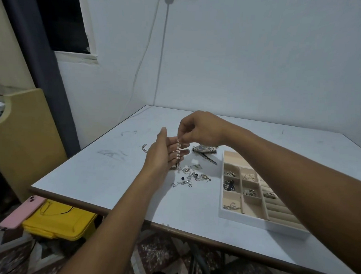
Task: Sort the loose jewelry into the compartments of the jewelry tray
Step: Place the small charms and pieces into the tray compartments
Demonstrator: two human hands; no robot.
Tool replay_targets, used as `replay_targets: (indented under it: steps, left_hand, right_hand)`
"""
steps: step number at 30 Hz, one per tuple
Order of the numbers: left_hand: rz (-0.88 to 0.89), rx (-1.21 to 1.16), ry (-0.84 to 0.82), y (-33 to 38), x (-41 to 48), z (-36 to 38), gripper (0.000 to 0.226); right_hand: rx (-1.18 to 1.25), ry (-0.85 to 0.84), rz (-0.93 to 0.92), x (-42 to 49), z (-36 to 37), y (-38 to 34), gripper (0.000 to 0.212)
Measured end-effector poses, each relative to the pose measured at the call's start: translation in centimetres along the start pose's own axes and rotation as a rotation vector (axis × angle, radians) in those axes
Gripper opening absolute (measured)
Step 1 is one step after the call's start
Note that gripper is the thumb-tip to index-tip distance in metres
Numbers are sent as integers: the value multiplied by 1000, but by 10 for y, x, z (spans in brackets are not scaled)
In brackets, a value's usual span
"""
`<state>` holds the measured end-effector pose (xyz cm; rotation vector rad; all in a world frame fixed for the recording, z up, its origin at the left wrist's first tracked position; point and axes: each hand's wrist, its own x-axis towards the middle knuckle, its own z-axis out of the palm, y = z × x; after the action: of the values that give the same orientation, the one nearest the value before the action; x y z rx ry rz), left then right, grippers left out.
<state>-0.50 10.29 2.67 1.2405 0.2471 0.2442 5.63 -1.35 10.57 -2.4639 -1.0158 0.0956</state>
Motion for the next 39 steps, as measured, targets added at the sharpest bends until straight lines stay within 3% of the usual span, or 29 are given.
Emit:
replay_targets:
  steps: [11,31,39]
  left_hand:
    - [-16,-48,-155,-6,-6,23,62]
    - [-119,-73,-415,-30,-61,97,68]
    - [-157,63,-469,-37,-72,106,76]
  right_hand:
    - [-1,95,6,-15,-22,3,3]
    - [-19,201,86,-126,-44,44,6]
    - [0,230,128,-154,-37,56,3]
